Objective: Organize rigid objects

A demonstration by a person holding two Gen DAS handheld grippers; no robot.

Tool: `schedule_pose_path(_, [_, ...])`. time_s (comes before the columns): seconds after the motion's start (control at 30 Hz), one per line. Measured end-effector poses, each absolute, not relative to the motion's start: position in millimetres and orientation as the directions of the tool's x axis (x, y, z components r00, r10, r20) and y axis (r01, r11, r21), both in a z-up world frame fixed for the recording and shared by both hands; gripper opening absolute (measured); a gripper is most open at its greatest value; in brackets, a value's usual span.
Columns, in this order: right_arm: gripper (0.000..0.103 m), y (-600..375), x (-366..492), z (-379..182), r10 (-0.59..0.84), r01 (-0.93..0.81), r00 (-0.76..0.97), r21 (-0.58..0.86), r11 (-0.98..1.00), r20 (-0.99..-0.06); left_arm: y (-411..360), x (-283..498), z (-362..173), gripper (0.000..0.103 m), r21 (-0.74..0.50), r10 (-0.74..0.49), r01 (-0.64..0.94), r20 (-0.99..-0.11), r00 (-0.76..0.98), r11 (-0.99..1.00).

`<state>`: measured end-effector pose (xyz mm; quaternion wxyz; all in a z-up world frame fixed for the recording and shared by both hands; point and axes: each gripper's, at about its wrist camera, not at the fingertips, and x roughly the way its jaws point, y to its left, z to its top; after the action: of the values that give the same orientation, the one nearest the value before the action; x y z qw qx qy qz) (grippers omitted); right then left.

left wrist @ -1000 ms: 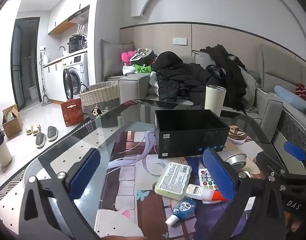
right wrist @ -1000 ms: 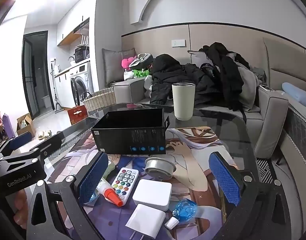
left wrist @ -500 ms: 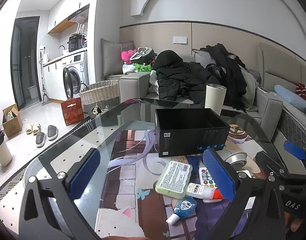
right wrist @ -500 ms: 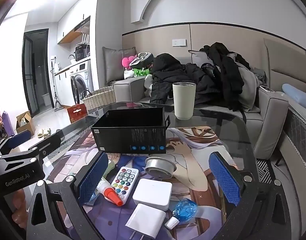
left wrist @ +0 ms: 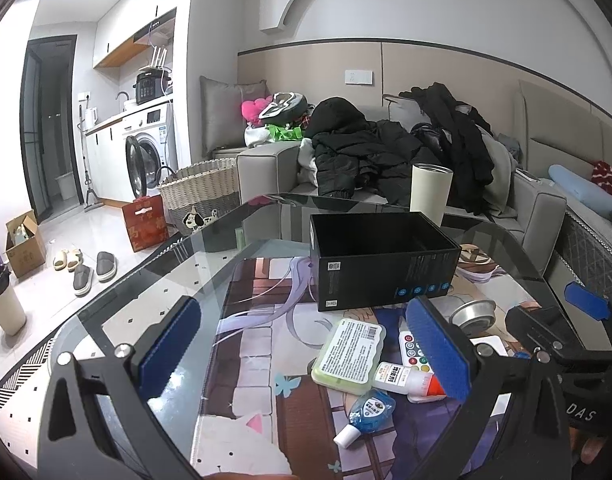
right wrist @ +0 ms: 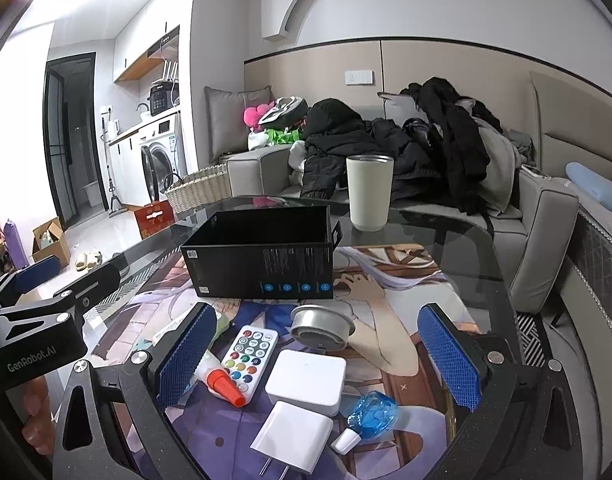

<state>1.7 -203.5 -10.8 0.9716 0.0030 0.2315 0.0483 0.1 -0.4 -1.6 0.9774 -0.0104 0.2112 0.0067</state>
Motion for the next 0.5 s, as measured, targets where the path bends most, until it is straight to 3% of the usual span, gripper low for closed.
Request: schedule_pose_path(0.5, [0.103,-199.4,0.5,-15.0,0.101,-0.099,0.884,0.028,0.995,-0.457,-2.5,1.0,-2.9,0.103,-0.017,0.002,-0.011,-0.424,0.906,1.0])
